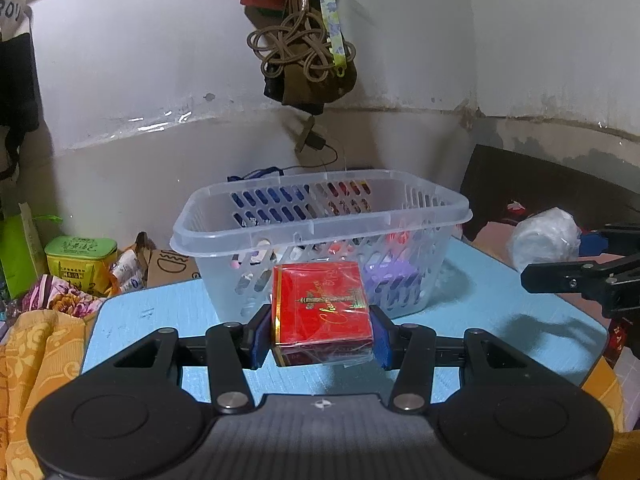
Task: Organize objects
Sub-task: 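Lift the red box and white roll up toward the basket, then lower the red box and white roll into the basket and open both grippers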
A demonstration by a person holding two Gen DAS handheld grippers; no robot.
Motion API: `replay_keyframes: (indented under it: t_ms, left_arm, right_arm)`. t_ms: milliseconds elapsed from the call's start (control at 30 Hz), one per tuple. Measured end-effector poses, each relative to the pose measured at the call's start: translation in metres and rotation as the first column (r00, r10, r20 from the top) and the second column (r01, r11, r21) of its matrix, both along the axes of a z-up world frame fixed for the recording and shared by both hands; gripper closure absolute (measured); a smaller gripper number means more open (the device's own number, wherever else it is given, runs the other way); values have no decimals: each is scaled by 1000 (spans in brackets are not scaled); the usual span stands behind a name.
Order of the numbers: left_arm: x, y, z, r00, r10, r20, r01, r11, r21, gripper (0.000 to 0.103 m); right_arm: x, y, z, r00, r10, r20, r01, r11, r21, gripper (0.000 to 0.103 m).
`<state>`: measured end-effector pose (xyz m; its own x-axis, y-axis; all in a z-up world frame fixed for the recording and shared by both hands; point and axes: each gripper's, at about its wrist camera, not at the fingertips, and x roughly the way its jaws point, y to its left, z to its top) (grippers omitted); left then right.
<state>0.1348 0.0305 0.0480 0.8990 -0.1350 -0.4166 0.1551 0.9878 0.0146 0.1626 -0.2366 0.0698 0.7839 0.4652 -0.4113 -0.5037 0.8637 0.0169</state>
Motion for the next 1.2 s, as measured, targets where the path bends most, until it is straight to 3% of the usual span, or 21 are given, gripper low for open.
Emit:
replay_keyframes:
  t_ms: [400,600,700,800,900,1033,1200]
  left_arm:
    - [-3,2,8,1000,1,27,0,1000,-26,50]
    - [-3,7,28,997,15,76,-10,998,-64,50]
    - [14,8,44,996,21,83,-13,996,-87,50]
    - [40,4,62,992,54,114,-47,997,-62,50]
    - [82,11,70,994,85,73,-78,993,-91,50]
    - [127,15,63,995,96,-7,-96,991,-95,50]
    - [144,12,50,995,94,-41,-97,992,-84,50]
  right_arm:
    - [-4,-8,10,1000,3,24,-4,999,47,28]
    - [-1,-4,32,992,-26,120,19,998,62,28]
    - [20,17,44,990,-13,139,9,999,32,28]
    - [48,45,50,988,-14,154,18,1000,-21,28]
    - [84,68,44,992,-30,120,36,998,-51,28]
    - [117,79,28,999,-31,36,33,998,-49,28]
    - [124,78,21,1000,-13,12,14,999,-41,28]
